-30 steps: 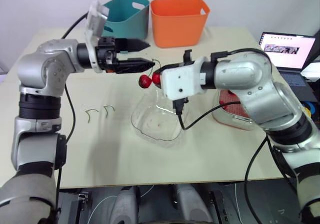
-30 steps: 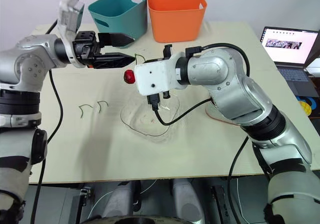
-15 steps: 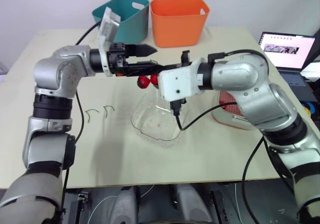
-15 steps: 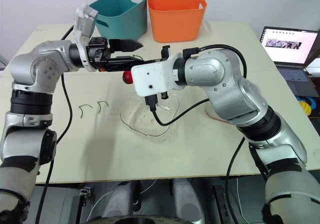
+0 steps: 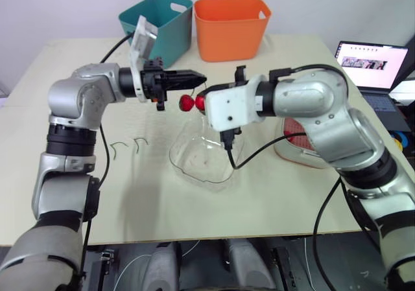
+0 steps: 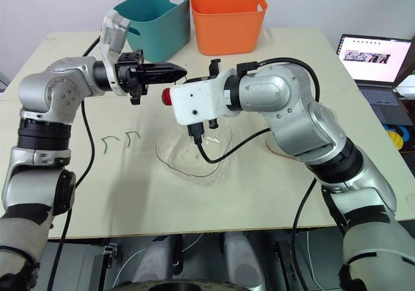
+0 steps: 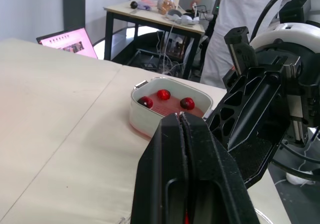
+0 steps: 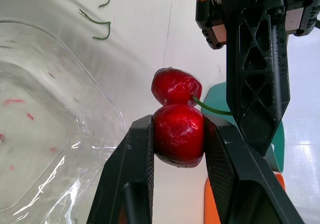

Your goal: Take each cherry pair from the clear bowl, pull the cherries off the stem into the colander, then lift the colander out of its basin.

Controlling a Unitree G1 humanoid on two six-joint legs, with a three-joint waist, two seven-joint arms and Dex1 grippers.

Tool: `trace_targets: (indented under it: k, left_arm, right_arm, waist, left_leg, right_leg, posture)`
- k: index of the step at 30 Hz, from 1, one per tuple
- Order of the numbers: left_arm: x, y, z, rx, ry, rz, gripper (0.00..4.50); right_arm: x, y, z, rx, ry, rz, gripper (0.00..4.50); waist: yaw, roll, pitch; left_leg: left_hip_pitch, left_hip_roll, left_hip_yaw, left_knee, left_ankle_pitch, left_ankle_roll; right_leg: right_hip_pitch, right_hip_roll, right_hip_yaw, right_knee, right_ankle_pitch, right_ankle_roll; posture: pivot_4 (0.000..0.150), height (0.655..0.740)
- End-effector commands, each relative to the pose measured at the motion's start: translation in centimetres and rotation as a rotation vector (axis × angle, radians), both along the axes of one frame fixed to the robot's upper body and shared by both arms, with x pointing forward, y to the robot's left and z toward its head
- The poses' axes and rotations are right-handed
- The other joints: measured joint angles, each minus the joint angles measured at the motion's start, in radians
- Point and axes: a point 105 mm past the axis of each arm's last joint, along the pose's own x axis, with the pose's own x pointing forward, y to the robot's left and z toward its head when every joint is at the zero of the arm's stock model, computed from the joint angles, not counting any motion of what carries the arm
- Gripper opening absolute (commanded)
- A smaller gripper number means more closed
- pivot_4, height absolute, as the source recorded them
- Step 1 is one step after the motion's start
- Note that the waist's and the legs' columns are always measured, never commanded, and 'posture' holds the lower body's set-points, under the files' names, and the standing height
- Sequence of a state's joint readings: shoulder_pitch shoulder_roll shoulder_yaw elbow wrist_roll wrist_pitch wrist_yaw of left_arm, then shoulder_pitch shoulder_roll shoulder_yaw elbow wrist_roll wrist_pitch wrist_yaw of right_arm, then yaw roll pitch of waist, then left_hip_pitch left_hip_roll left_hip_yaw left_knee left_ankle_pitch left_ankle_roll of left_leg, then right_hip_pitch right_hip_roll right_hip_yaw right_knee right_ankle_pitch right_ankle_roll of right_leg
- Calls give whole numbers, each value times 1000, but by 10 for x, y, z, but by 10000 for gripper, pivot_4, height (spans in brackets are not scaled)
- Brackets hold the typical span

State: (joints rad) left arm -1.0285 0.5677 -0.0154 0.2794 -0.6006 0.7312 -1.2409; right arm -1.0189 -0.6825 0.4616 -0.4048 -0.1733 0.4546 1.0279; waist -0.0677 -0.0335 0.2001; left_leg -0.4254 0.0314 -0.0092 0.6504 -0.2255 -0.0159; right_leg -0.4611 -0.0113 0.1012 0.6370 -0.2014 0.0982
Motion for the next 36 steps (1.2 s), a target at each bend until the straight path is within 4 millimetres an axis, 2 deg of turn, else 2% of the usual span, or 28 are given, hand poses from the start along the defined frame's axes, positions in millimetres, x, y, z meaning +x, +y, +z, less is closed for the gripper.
trace_targets:
  k: [1, 4, 7, 12, 14, 16, 19, 21, 24, 28, 36]
  left_arm:
    - [-4, 3, 14, -30, -44, -10, 670]
    - [-4, 4, 15, -31, -51, -7, 670]
    - [-1, 6, 16, -33, -67, 3, 0]
    - [5, 12, 19, -26, -94, 31, 0]
    - [6, 12, 19, -27, -97, 30, 0]
    - [3, 13, 25, -29, -116, 19, 0]
    - [-1, 13, 32, -32, -134, 2, 0]
    - [-8, 8, 37, -35, -154, -30, 0]
    - [-16, 2, 41, -34, -170, -67, 0]
    - [-24, -5, 42, -25, -178, -100, 0]
    - [-26, -10, 42, -33, -183, -103, 0]
  right_arm:
    - [-4, -1, 17, 33, -52, 7, 11466]
    - [-5, -1, 16, 30, -43, 14, 11466]
    - [-10, -4, 13, 46, 16, 29, 21015]
    - [-23, -19, 31, 314, 327, -2, 37721]
    - [-25, -22, 36, 371, 396, -15, 44609]
    - [-19, -36, 43, 542, 571, -87, 44609]
    - [-13, -45, 43, 702, 779, -148, 44609]
    - [-5, -47, 30, 785, 957, -214, 44609]
    - [6, -45, 14, 869, 1129, -259, 44609]
    - [11, -33, 13, 968, 1254, -188, 44609]
    - [9, -22, 24, 1004, 1286, -135, 44609]
  waist:
    - [0, 0, 0]
    - [0, 0, 0]
    - [0, 0, 0]
    - [2, 0, 0]
    - [2, 0, 0]
    - [2, 0, 0]
    - [1, 0, 0]
    - [-1, 0, 0]
    - [-1, 0, 0]
    - [-2, 0, 0]
    - [-3, 0, 0]
  left_leg:
    - [0, 0, 0, 0, 0, 0]
    - [0, 0, 0, 0, 0, 0]
    - [0, 0, 0, 0, 0, 0]
    - [0, 0, 0, 0, 0, 0]
    - [0, 0, -1, 0, 0, 0]
    - [0, 0, -1, 0, 0, 0]
    - [0, 0, -1, 0, 0, 0]
    - [0, 0, -1, 0, 0, 0]
    - [1, 0, -1, 0, 0, 0]
    - [0, 0, -1, -1, 0, 0]
    - [0, 0, -1, -1, 0, 0]
  right_leg:
    - [0, 0, 0, 0, 0, 0]
    - [0, 0, 0, 0, 0, 0]
    - [0, 0, 0, 0, 0, 0]
    - [0, 0, 0, 0, 0, 0]
    - [1, 0, 0, 0, 0, 0]
    - [0, 0, 0, 0, 0, 0]
    - [0, 0, 0, 0, 0, 0]
    - [0, 0, 0, 1, 0, 0]
    - [0, 0, 0, 1, 0, 0]
    - [0, 0, 0, 1, 0, 0]
    - [0, 0, 0, 1, 0, 0]
  posture:
    - [1500, 7400]
    - [1500, 7400]
    - [1500, 7400]
    - [1500, 7400]
    - [1500, 7400]
    - [1500, 7400]
    - [1500, 7400]
    - [1500, 7400]
    - [1500, 7400]
    - [1500, 7400]
    - [1500, 7400]
